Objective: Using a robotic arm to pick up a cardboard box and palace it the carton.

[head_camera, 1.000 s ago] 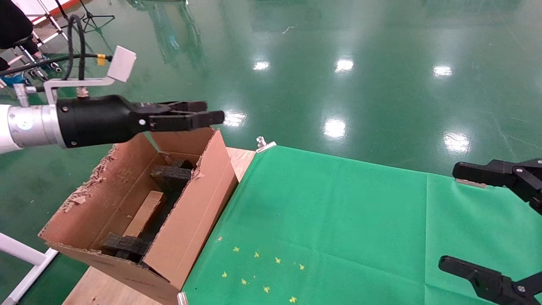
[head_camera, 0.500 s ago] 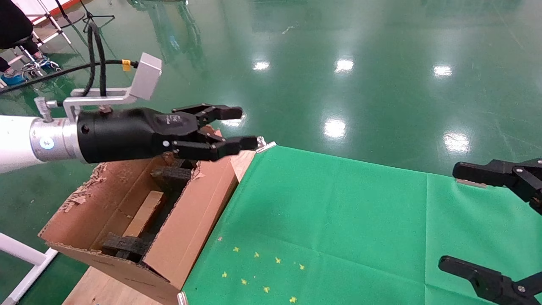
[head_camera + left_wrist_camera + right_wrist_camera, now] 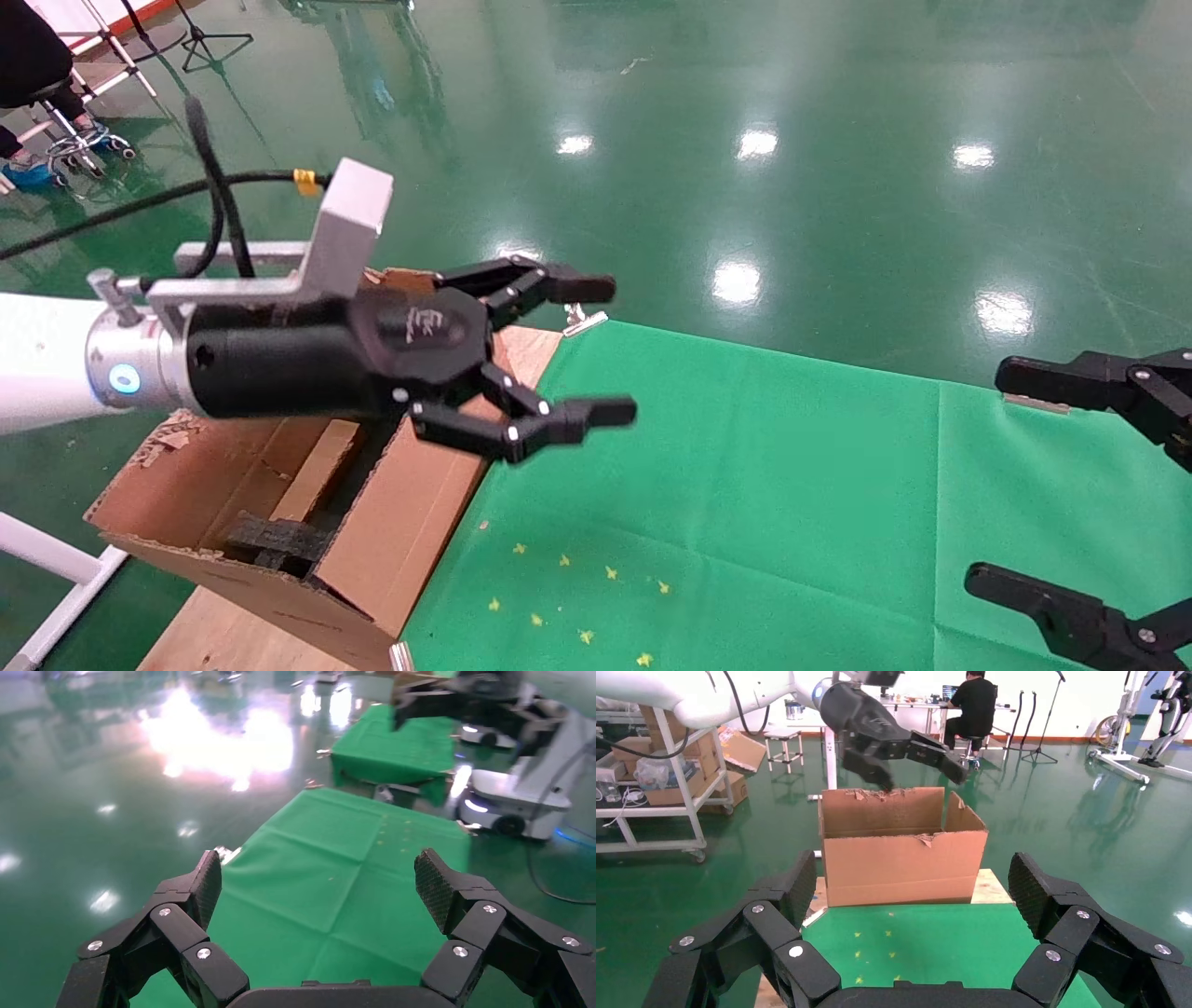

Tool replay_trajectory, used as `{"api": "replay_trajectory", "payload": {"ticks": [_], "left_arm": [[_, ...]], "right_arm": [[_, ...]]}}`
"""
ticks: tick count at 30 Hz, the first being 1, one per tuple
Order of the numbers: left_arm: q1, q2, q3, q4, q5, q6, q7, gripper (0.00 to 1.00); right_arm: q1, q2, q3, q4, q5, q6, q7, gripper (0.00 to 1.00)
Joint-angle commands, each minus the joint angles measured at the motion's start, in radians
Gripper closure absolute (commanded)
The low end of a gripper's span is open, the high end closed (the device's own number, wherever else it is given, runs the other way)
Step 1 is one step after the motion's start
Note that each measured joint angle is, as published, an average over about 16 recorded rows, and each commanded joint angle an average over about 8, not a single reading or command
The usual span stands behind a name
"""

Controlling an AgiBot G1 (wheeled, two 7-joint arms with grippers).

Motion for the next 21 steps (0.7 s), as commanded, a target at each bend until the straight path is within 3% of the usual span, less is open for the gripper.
{"api": "replay_trajectory", "payload": {"ticks": [1, 12, 21], "left_arm": [[0.023, 0.002, -0.012, -0.034, -0.016, 0.001, 0.016, 0.0], [0.138, 0.014, -0.072, -0.199, -0.098, 0.007, 0.094, 0.0], [0.149, 0.016, -0.079, -0.213, -0.108, 0.008, 0.099, 0.0]], "right_arm": [[0.0, 0.0, 0.0, 0.0, 0.0, 0.0, 0.0, 0.0], [0.0, 0.0, 0.0, 0.0, 0.0, 0.0, 0.0, 0.0], [0.0, 0.0, 0.0, 0.0, 0.0, 0.0, 0.0, 0.0]]}}
